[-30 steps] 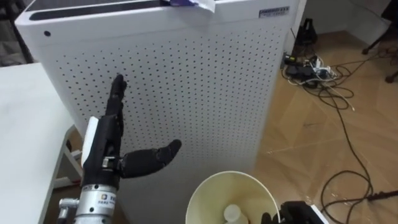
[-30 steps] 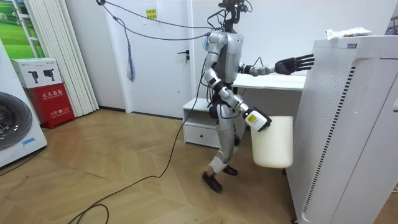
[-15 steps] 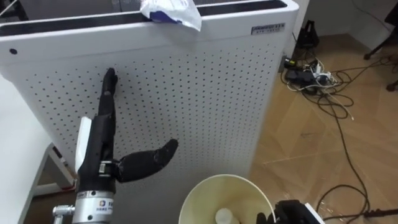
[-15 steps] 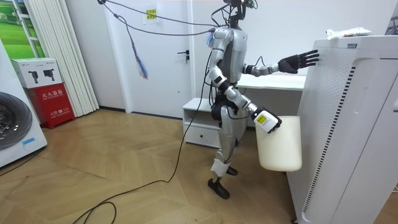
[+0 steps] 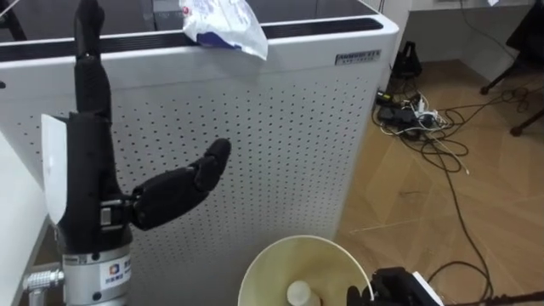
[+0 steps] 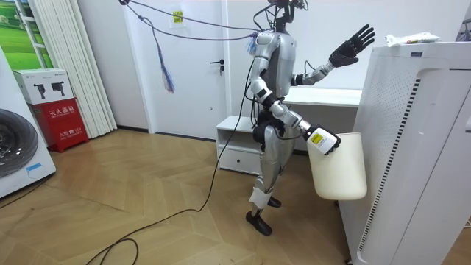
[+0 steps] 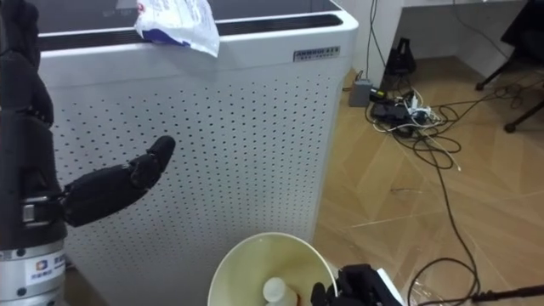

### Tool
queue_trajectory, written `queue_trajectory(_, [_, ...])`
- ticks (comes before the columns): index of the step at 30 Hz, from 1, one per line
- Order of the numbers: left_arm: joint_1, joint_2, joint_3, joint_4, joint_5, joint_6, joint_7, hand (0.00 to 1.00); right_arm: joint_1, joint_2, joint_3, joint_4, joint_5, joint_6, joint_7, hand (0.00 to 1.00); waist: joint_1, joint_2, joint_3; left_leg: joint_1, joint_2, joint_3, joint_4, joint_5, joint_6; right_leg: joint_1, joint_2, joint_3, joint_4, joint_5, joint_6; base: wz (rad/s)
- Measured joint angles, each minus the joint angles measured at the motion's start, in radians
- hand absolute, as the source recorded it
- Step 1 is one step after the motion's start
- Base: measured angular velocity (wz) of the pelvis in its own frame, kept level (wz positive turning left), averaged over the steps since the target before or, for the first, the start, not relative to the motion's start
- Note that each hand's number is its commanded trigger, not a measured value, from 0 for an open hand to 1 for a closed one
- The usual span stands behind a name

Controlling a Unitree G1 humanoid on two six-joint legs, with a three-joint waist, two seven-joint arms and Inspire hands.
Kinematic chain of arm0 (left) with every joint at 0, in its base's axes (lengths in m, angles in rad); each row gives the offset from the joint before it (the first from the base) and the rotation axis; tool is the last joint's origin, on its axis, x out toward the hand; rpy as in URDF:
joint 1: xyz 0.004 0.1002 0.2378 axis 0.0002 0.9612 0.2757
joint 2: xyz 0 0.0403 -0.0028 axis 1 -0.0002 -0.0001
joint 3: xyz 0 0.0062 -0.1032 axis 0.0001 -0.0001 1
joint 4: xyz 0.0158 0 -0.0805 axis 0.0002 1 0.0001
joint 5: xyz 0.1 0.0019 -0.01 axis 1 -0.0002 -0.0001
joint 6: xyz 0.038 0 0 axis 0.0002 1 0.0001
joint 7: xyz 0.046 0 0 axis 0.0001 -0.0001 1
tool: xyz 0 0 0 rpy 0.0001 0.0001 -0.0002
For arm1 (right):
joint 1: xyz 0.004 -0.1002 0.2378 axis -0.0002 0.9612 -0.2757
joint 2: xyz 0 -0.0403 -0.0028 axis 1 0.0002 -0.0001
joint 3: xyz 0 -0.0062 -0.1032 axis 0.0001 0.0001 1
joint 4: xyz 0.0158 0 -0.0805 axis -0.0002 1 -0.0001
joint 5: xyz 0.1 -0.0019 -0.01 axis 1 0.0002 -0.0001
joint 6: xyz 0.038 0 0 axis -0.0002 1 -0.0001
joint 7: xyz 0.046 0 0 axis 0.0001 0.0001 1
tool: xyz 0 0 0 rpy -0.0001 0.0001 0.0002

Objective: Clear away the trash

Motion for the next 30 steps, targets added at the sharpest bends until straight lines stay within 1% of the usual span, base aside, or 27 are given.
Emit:
queue_trajectory(2, [-0.003,0.0,0.0,0.0,0.01,-0.003,0.001,0.0,0.0,0.0,0.0,0.0,-0.001,0.0,0.004,1.0,0.003,0.002,0.0005,0.0,0.0,-0.001,-0.001,0.0,0.0,0.004,0.001,-0.001,-0.007,0.001,0.002,0.02])
queue_trajectory(6, [-0.008,0.001,0.0,0.0,0.046,-0.01,0.026,0.0,0.0,0.0,0.0,-0.001,-0.008,-0.005,0.011,1.0,0.006,0.013,0.0017,0.001,-0.001,-0.002,-0.003,0.0,0.0,0.008,0.001,-0.001,-0.015,0.003,0.003,0.01])
queue_trajectory(8, [-0.01,0.007,0.0,0.0,0.069,-0.014,0.038,0.0,0.0,-0.001,0.001,-0.009,-0.008,-0.006,0.012,1.0,0.006,0.019,0.0014,0.002,-0.001,-0.002,-0.006,0.0,0.0,0.008,0.001,0.0,-0.015,0.003,0.003,0.0])
queue_trajectory(11, [-0.025,0.027,0.001,0.0,0.088,-0.015,0.04,0.0,0.0,-0.001,0.001,-0.022,-0.008,-0.006,0.019,1.0,0.004,0.024,0.0021,0.003,-0.001,-0.001,-0.013,0.002,0.001,0.008,0.001,-0.001,-0.018,0.003,0.004,0.0])
queue_trajectory(12, [-0.034,0.041,0.001,0.0,0.091,-0.015,0.04,0.0,0.0,-0.002,0.003,-0.027,-0.012,-0.006,0.022,1.0,0.001,0.025,0.0026,0.003,-0.001,-0.002,-0.014,0.002,0.001,0.009,0.002,0.0,-0.02,0.003,0.004,0.0])
queue_trajectory(13, [-0.047,0.048,0.006,0.0,0.098,-0.015,0.04,0.0,0.0,-0.002,0.003,-0.031,-0.02,-0.006,0.025,1.0,0.002,0.027,0.0033,0.004,-0.001,-0.002,-0.014,0.002,0.001,0.01,0.001,0.0,-0.021,0.003,0.004,0.0])
queue_trajectory(17, [-0.096,0.06,0.031,0.0,0.091,-0.013,0.04,0.0,0.0,-0.003,0.003,-0.045,-0.038,-0.006,0.028,1.0,0.002,0.034,0.0065,0.004,-0.001,-0.002,-0.018,0.003,0.001,0.01,0.001,0.0,-0.024,0.004,0.005,0.0])
queue_trajectory(19, [-0.13,0.083,0.047,0.0,0.087,-0.012,0.039,0.0,0.0,-0.007,0.003,-0.045,-0.037,-0.006,0.029,1.0,0.004,0.041,0.007,0.005,-0.001,-0.002,-0.02,0.003,0.001,0.012,0.003,0.002,-0.031,0.006,0.006,0.0])
queue_trajectory(20, [-0.135,0.087,0.054,0.0,0.089,-0.01,0.039,0.0,0.0,-0.009,0.003,-0.045,-0.038,-0.006,0.03,1.0,0.003,0.043,0.0069,0.007,-0.002,-0.002,-0.021,0.003,0.002,0.013,0.002,0.003,-0.032,0.006,0.006,-0.03])
queue_trajectory(22, [-0.15,0.102,0.083,0.0,0.095,0.004,0.038,0.0,0.0,-0.012,0.003,-0.045,-0.044,-0.005,0.03,1.0,0.0,0.05,0.0069,0.018,-0.005,-0.002,-0.04,0.01,0.003,0.016,0.001,0.002,-0.036,0.006,0.007,0.0])
queue_trajectory(24, [-0.16,0.115,0.094,0.0,0.099,0.021,0.038,0.0,0.0,-0.014,0.002,-0.045,-0.055,-0.004,0.032,1.0,-0.008,0.055,0.0062,0.02,-0.006,-0.008,-0.047,0.011,0.004,0.024,0.003,0.001,-0.051,0.01,0.01,0.07])
queue_trajectory(25, [-0.171,0.118,0.097,0.001,0.114,0.039,0.038,0.0,0.0,-0.018,0.002,-0.045,-0.076,-0.002,0.035,1.0,-0.011,0.058,0.0058,0.022,-0.007,-0.012,-0.048,0.011,0.004,0.029,0.003,0.001,-0.057,0.011,0.011,0.07])
queue_trajectory(26, [-0.178,0.119,0.096,0.001,0.115,0.046,0.038,0.0,0.0,-0.02,0.002,-0.045,-0.083,0.0,0.039,1.0,-0.014,0.06,0.0056,0.023,-0.007,-0.014,-0.048,0.011,0.004,0.034,0.004,0.001,-0.063,0.012,0.013,0.06])
queue_trajectory(28, [-0.206,0.131,0.099,0.011,0.138,0.073,0.038,0.0,0.0,-0.022,0.002,-0.045,-0.116,0.01,0.054,1.0,-0.024,0.069,0.0078,0.038,-0.008,-0.018,-0.051,0.011,0.004,0.058,0.005,0.003,-0.083,0.016,0.016,0.0])
queue_trajectory(30, [-0.224,0.144,0.099,0.015,0.157,0.085,0.038,0.0,0.0,-0.024,0.002,-0.045,-0.117,0.015,0.056,1.0,-0.029,0.078,0.009,0.05,-0.009,-0.015,-0.059,0.011,0.004,0.07,0.006,0.007,-0.095,0.018,0.018,-0.06])
